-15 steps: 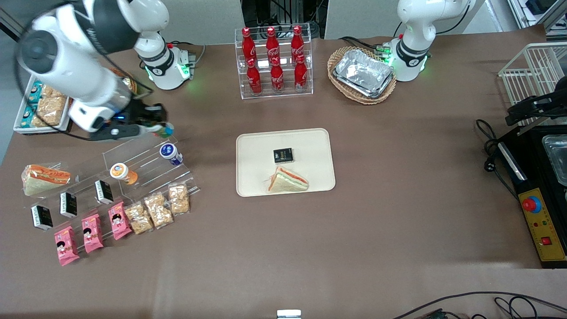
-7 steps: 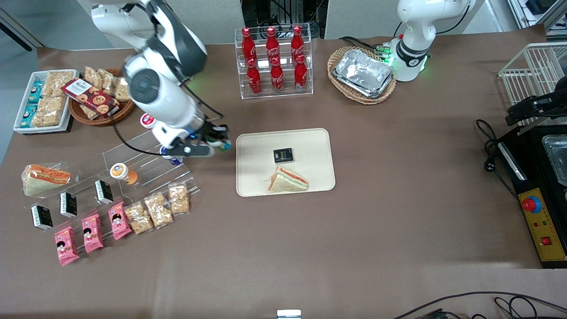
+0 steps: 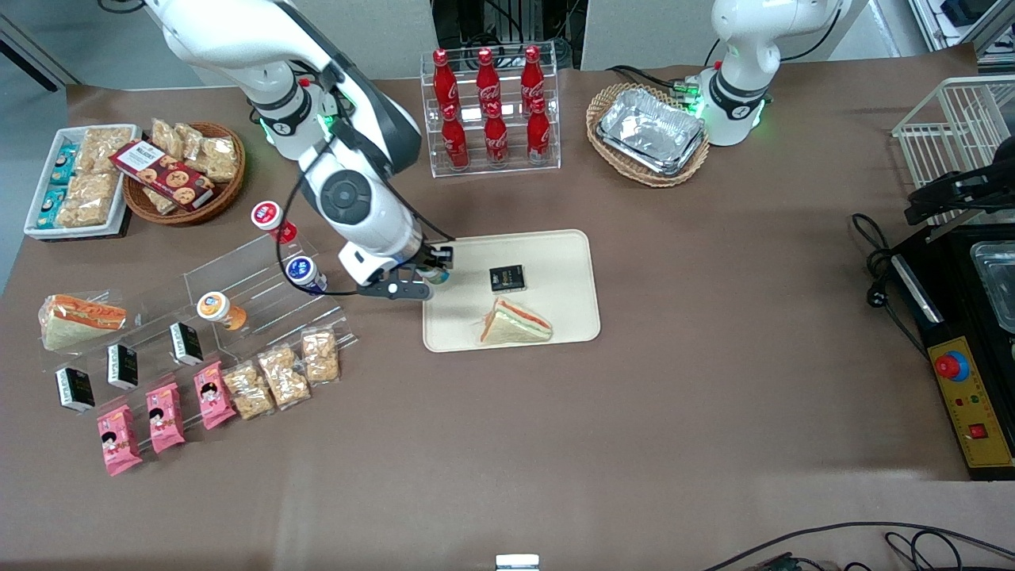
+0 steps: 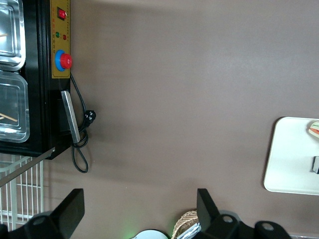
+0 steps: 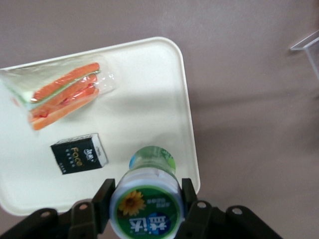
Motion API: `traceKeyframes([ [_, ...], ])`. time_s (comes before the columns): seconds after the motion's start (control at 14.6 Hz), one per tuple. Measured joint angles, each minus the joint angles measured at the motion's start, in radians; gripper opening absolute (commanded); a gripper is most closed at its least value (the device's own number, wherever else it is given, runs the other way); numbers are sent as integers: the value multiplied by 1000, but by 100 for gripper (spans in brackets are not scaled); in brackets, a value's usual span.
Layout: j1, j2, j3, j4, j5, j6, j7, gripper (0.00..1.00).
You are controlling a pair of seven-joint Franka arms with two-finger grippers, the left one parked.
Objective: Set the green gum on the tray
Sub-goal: 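Carry the canister over the white tray and lower it beside the black card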
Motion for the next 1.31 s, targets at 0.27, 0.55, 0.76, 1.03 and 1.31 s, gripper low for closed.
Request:
traceKeyframes([
  [0.27, 37, 85, 0, 1, -69, 61, 76, 17],
  [0.55, 54, 123, 0, -1, -97, 73, 80, 17],
  [0.76, 70, 131, 0, -35, -112, 110, 86, 17],
  [1.03, 93, 134, 0, -65, -180, 152, 149, 78],
  [1.31, 100, 143, -2, -65, -195, 164, 182, 98],
])
